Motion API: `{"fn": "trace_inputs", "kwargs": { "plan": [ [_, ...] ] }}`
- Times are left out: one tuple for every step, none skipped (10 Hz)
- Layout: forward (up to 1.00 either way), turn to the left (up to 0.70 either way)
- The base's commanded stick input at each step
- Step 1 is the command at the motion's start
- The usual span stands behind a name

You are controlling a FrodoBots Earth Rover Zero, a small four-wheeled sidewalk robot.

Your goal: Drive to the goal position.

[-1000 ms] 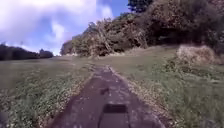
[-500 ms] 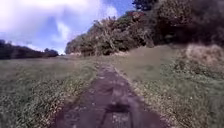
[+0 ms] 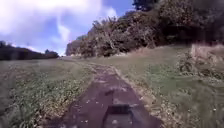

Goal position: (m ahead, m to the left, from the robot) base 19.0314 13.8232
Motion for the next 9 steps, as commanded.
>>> {"fn": "trace_inputs", "kwargs": {
  "plan": [
    [0.85, 0.0],
    [0.85, 0.0],
    [0.85, 0.0],
    [0.85, 0.0],
    [0.85, 0.0],
    [0.85, 0.0],
    [0.85, 0.0],
    [0.85, 0.0],
    [0.85, 0.0]
  ]
}}
